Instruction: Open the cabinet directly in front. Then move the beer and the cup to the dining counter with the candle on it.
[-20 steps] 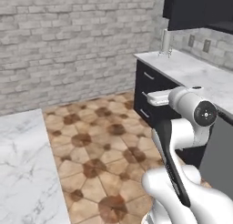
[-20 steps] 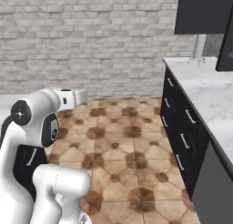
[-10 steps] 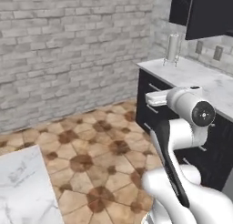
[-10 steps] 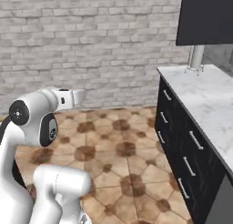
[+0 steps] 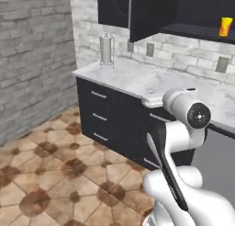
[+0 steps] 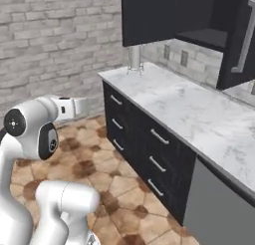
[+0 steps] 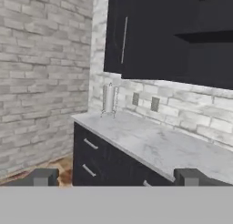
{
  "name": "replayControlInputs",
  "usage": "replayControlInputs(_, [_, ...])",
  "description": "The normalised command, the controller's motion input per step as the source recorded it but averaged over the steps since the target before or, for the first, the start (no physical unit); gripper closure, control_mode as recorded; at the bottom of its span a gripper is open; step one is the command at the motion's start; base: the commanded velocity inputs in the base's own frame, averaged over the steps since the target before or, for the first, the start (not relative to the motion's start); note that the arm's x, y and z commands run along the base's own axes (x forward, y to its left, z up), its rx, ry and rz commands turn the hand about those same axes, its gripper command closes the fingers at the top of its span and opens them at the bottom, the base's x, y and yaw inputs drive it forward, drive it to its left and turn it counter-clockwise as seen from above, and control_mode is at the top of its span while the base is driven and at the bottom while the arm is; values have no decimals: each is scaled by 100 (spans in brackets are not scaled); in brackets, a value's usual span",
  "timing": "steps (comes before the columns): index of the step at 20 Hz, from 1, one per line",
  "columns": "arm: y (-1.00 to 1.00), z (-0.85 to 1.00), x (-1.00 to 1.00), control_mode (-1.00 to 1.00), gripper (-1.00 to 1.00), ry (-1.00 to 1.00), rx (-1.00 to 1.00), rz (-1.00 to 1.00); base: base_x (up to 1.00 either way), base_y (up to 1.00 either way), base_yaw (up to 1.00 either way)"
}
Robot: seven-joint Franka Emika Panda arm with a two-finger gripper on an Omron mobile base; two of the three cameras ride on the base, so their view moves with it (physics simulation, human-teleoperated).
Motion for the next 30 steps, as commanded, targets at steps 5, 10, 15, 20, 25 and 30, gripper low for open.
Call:
replayControlInputs(5, [0, 0, 0, 100, -100, 0, 0, 0, 28, -14, -70])
replayControlInputs(10, [0, 0, 0, 100, -100, 0, 0, 0, 23, 3, -35])
replayControlInputs(15, [0, 0, 0, 100, -100, 0, 0, 0, 0, 0, -2])
replayControlInputs(20, [0, 0, 0, 100, -100, 0, 0, 0, 31, 58, -15])
replayControlInputs(25, [0, 0, 0, 100, -100, 0, 0, 0, 50, 85, -34])
replayControlInputs(30, [0, 0, 0, 100, -100, 0, 0, 0, 45, 44, -37])
